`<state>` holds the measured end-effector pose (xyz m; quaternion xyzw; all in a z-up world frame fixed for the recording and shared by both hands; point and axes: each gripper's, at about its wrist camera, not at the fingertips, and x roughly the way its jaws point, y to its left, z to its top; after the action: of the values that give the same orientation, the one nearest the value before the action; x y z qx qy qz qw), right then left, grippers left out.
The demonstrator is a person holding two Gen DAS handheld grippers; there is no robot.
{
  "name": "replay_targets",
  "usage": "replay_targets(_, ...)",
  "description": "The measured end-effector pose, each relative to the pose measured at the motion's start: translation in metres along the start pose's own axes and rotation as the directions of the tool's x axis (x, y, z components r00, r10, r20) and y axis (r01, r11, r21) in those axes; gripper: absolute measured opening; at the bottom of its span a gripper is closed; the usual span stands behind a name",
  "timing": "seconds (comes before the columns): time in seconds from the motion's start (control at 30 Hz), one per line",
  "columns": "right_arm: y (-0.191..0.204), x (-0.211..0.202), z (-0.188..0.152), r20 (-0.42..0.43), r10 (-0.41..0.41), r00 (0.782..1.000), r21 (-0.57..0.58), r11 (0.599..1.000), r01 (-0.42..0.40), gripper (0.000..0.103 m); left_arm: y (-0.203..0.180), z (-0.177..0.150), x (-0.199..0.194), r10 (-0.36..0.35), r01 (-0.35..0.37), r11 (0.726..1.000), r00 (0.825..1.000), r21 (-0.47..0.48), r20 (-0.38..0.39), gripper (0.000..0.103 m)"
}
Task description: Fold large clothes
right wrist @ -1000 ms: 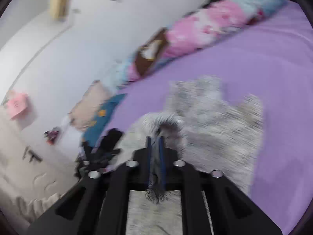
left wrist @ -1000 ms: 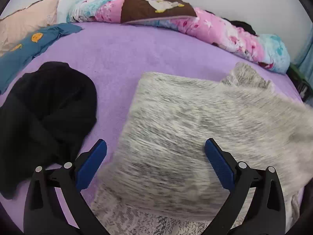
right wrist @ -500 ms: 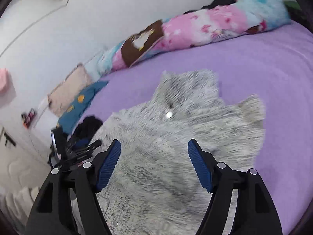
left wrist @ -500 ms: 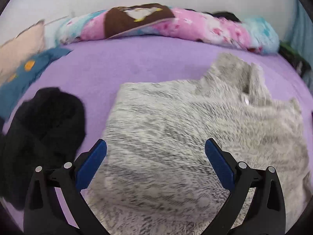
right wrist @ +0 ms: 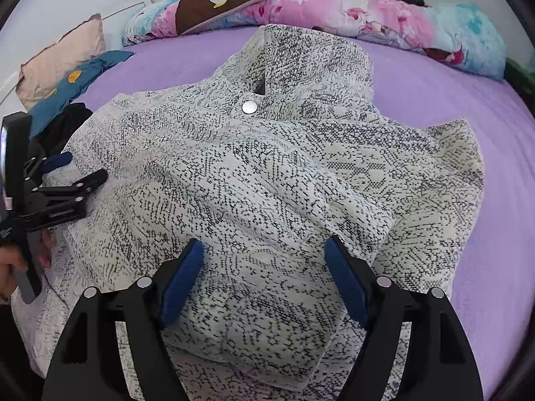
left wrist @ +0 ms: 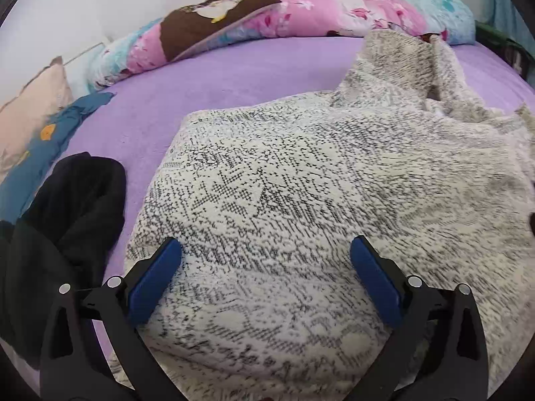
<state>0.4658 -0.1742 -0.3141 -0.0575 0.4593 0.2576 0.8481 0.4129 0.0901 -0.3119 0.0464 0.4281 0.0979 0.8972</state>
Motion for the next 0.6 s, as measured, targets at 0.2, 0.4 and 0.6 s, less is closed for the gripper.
replay_targets(0.2, 0.02, -0.032, 0.003, 0.074, -0.037, 0.997, -0.058, 0.997, 0.042, 0.076, 0.027, -0.01, -0.058, -0.082, 0.088, 0.993, 0.994, -0.084, 0.073, 0.097)
replay_targets(0.4, 0.017, -0.074, -0.018, 0.087, -0.026, 0.996, 0.02, 1.0, 0.024, 0.08, 0.054, -0.039, -0.103, -0.041, 0.05, 0.991, 0.996, -0.126, 0.076, 0.097)
replay_targets(0.6, 0.024, -0.102, -0.051, 0.062, -0.064, 0.996, 0.023, 0.998, 0.063, 0.08, 0.072, -0.065, -0.144, -0.035, 0.046, 0.988, 0.996, -0.149, 0.076, 0.097)
